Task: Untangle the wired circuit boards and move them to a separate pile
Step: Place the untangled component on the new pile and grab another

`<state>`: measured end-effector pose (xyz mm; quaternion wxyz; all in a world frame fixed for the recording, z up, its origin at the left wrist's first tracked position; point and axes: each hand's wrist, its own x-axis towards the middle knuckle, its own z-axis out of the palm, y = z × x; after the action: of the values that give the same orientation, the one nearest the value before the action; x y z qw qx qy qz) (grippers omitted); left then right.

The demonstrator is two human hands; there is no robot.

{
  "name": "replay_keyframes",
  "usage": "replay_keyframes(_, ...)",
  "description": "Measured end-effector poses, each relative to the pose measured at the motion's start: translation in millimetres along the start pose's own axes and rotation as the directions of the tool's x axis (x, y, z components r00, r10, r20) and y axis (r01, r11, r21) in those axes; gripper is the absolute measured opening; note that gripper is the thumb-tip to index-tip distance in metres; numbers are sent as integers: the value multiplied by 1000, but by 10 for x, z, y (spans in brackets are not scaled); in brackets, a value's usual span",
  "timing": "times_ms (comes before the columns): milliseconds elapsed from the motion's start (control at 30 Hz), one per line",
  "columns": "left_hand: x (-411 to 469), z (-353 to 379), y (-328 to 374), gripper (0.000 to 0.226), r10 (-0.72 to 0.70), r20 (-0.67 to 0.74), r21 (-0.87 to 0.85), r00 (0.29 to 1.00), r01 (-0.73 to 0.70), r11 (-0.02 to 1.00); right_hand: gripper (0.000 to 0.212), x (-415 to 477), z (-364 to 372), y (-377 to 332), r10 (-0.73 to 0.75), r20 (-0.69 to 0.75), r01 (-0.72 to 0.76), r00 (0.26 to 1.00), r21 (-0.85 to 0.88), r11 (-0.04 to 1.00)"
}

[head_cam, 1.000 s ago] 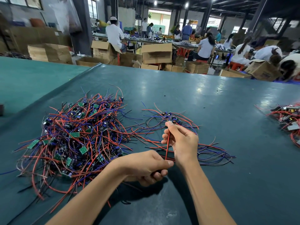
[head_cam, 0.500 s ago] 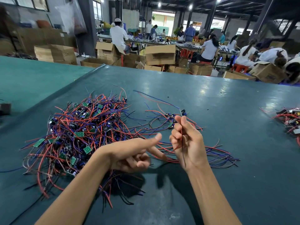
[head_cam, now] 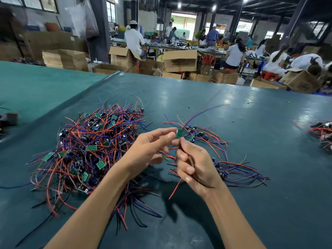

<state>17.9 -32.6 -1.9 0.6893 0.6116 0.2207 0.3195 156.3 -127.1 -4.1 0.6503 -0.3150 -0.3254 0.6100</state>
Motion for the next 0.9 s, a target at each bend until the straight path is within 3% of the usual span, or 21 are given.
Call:
replay_keyframes(167, 2, 36, -38, 34, 28, 5, -89, 1000, -28, 996, 24, -9, 67, 80, 24, 30, -21, 999, -96, 995)
replay_keyframes(300, 9, 50, -45, 41, -16, -1, -200, 1000, 15, 980, 27, -10, 73, 88, 33, 57, -29, 998, -68, 997)
replay_keyframes(533, 7, 67, -49, 38, -26, -19, -200, 999, 21, 979, 27, -10, 52, 90, 28, 77, -23, 997, -62, 998)
replay_keyframes(767, 13, 58, -63, 24, -5, -71, -232, 997, -12, 973, 20, 9, 8, 79, -88, -87, 67, 992, -212, 975)
replay_keyframes(900, 24, 39, -73, 14, 19, -67, -203, 998, -33, 979, 16, 21, -12, 110, -123, -100, 87, 987, -309, 947)
